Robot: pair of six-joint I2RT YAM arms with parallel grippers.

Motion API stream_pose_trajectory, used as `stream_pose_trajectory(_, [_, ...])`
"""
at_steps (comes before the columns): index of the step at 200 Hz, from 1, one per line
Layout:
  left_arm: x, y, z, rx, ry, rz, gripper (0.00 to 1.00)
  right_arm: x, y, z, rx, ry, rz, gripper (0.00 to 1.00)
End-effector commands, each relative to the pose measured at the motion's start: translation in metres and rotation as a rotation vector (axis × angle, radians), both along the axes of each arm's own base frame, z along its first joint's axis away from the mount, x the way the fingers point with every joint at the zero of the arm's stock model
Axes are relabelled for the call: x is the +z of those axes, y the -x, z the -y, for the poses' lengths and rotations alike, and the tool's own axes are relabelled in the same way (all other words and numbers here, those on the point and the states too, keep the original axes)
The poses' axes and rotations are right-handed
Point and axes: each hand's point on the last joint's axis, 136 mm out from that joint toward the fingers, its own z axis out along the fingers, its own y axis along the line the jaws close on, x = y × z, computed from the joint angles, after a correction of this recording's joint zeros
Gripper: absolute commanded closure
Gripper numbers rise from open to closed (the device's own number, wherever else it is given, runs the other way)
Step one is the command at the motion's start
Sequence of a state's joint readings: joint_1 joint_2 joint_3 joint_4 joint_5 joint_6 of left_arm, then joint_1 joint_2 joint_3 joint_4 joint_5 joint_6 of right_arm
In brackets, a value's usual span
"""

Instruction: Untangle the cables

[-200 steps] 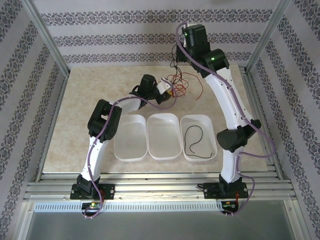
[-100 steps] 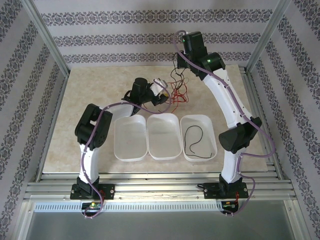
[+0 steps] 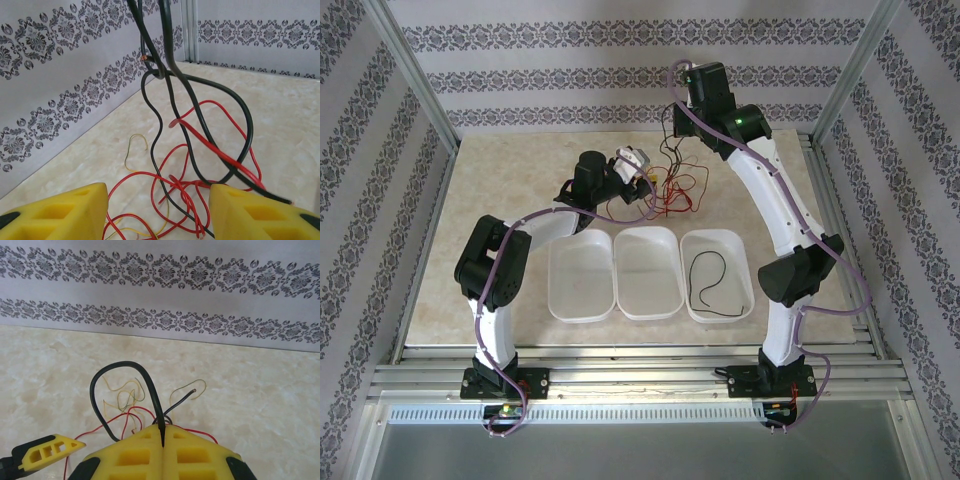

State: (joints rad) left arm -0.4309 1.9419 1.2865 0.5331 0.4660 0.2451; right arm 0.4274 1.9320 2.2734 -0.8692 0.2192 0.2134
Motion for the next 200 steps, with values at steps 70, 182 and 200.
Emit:
stream_pose_trajectory(70, [0.038, 0.005, 0.009, -0.09, 0.136, 0.112, 0.45, 0.037, 0.01, -0.001, 0.026, -0.127, 0.066, 1.0])
stream_pose_trajectory(182, [-0.027, -0.002, 0.026, -0.193, 0.007, 0.086, 0.48, 0.042, 0.011, -0.004, 0.035, -0.2, 0.05, 1.0])
stream_pose_trajectory(200, [-0.024, -0.001, 0.031, -0.21, 0.031, 0.097, 0.46, 0.041, 0.011, -0.005, 0.035, -0.203, 0.045, 1.0])
